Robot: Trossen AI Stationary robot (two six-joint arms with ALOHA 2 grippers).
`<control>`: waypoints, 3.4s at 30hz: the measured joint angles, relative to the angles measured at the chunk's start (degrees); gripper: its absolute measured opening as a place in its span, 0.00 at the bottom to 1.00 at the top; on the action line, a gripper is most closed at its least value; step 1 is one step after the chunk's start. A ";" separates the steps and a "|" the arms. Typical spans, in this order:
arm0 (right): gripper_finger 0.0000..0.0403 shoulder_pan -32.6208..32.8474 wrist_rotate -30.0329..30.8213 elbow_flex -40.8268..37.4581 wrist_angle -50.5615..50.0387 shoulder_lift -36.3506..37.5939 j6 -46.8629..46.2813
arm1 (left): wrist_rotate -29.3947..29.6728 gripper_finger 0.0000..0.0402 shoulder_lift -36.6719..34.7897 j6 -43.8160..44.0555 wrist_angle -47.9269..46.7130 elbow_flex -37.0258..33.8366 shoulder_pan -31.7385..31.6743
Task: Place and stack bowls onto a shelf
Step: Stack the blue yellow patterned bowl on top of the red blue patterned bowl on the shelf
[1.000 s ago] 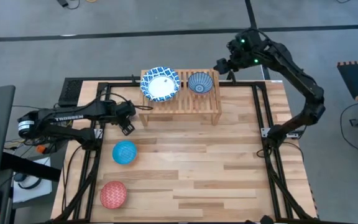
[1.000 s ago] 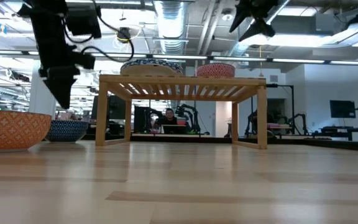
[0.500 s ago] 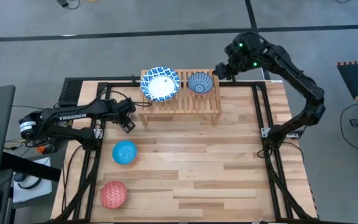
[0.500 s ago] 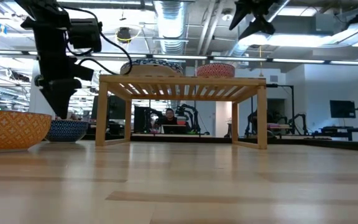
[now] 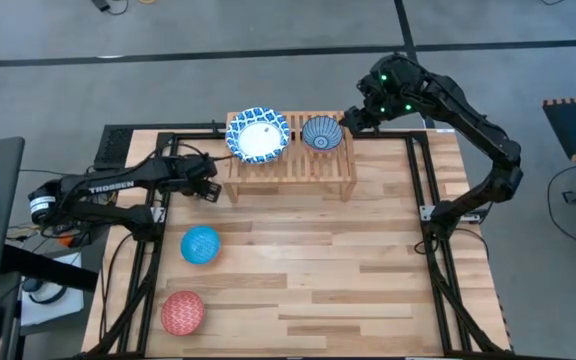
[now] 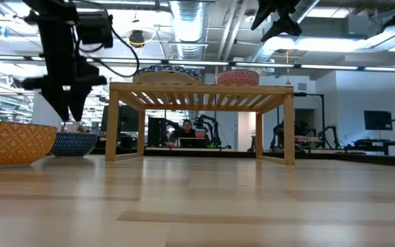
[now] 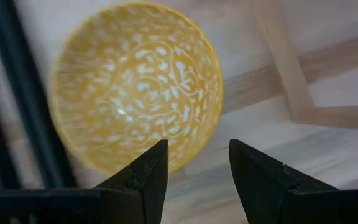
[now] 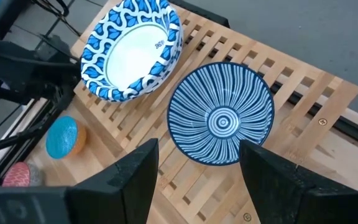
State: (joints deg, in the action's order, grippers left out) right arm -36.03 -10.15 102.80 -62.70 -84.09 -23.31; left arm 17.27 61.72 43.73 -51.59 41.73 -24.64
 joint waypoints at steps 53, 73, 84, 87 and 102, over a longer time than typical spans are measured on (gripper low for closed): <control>0.62 1.20 2.75 0.00 -3.88 0.00 5.99 | -10.18 0.04 15.10 -11.74 8.31 -2.60 -34.22; 0.62 6.49 3.13 -0.07 2.55 -0.85 3.87 | -1.33 0.01 -22.29 -12.87 10.84 3.06 -26.95; 0.62 17.89 8.47 -0.04 23.06 -1.43 5.00 | 9.09 0.01 -29.62 -19.32 28.14 6.90 -7.83; 0.62 20.75 11.11 -0.04 28.26 -1.44 7.25 | 11.83 0.01 -25.32 -21.72 34.24 7.69 -2.72; 0.62 30.10 35.11 -0.02 33.04 -1.43 20.00 | 36.23 0.01 11.91 -52.44 43.91 36.21 16.17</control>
State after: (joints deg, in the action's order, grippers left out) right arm -5.93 24.96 102.78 -29.66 -85.52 -3.31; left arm 53.50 73.63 -8.71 -7.68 77.93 -8.47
